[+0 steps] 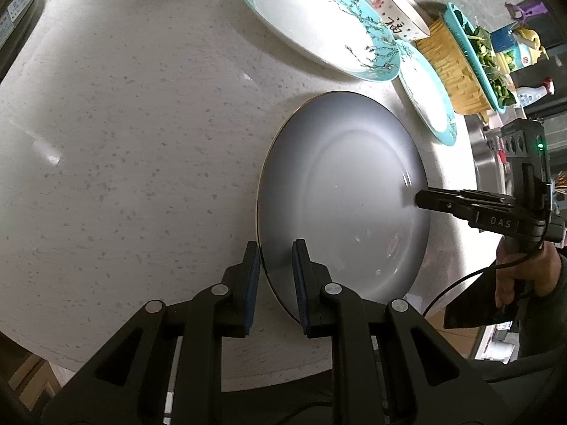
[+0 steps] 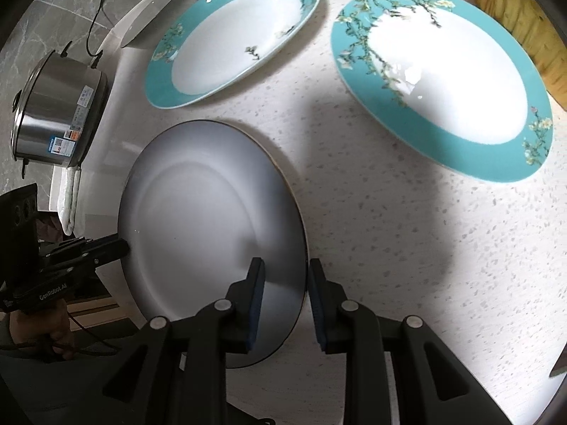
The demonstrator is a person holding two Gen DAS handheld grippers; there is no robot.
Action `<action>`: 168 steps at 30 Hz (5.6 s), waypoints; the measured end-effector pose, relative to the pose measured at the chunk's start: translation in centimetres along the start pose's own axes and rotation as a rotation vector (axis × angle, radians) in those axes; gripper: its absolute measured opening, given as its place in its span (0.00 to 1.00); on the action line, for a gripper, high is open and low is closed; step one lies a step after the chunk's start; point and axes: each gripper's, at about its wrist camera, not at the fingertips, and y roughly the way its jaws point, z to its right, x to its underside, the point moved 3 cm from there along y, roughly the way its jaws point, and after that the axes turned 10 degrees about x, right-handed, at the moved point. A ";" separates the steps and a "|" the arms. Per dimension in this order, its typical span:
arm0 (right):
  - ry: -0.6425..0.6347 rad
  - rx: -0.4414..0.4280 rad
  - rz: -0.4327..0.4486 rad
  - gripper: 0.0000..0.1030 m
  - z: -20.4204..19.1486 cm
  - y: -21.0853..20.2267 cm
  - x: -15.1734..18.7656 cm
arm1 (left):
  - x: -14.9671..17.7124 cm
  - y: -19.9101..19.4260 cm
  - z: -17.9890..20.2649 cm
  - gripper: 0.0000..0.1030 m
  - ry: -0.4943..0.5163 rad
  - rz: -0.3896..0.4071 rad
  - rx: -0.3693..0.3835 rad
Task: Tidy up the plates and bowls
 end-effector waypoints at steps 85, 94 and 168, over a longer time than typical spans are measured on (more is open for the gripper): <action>0.559 -0.454 0.438 0.51 22.3 -3.1 2.7 | -29.3 15.2 17.8 0.65 0.562 -0.386 0.096; 0.542 -0.485 0.429 0.47 22.2 -2.8 1.3 | -29.5 15.1 17.5 0.54 0.568 -0.420 0.075; 0.666 -0.372 0.285 0.11 24.2 -3.4 0.0 | -24.8 13.9 18.1 0.11 0.573 -0.487 0.002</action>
